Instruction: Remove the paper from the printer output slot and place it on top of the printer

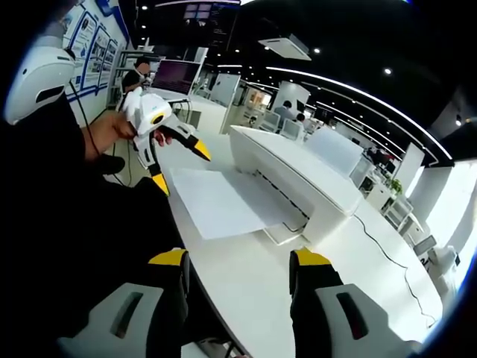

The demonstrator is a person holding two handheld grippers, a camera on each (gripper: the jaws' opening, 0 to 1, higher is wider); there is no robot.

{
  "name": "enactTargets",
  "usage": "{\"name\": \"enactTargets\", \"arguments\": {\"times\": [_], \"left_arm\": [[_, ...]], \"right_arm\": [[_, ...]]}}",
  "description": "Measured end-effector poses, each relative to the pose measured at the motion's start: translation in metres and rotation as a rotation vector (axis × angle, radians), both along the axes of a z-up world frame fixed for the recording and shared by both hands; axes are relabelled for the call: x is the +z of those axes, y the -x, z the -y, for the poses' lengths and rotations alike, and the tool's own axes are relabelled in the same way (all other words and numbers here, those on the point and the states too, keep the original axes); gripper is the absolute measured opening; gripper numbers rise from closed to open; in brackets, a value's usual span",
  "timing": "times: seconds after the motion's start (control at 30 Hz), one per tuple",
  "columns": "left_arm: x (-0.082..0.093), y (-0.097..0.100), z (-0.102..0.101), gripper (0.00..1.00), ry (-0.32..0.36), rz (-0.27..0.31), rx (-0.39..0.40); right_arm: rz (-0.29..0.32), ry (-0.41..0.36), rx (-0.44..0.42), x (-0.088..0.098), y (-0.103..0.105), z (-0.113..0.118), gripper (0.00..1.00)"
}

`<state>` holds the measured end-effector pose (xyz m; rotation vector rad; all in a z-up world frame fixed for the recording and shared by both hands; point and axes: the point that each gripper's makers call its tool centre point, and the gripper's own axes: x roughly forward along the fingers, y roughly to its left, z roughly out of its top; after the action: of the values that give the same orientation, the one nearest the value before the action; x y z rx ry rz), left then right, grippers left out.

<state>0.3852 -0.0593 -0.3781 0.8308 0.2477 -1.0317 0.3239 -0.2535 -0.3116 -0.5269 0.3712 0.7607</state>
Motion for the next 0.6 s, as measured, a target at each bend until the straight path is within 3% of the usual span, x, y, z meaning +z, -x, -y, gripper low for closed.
{"name": "enactTargets", "arguments": {"times": [0.6], "left_arm": [[-0.0033, -0.0021, 0.0048, 0.72, -0.019, 0.015, -0.009]], "right_arm": [[-0.002, -0.004, -0.005, -0.0011, -0.0002, 0.0019, 0.49]]}}
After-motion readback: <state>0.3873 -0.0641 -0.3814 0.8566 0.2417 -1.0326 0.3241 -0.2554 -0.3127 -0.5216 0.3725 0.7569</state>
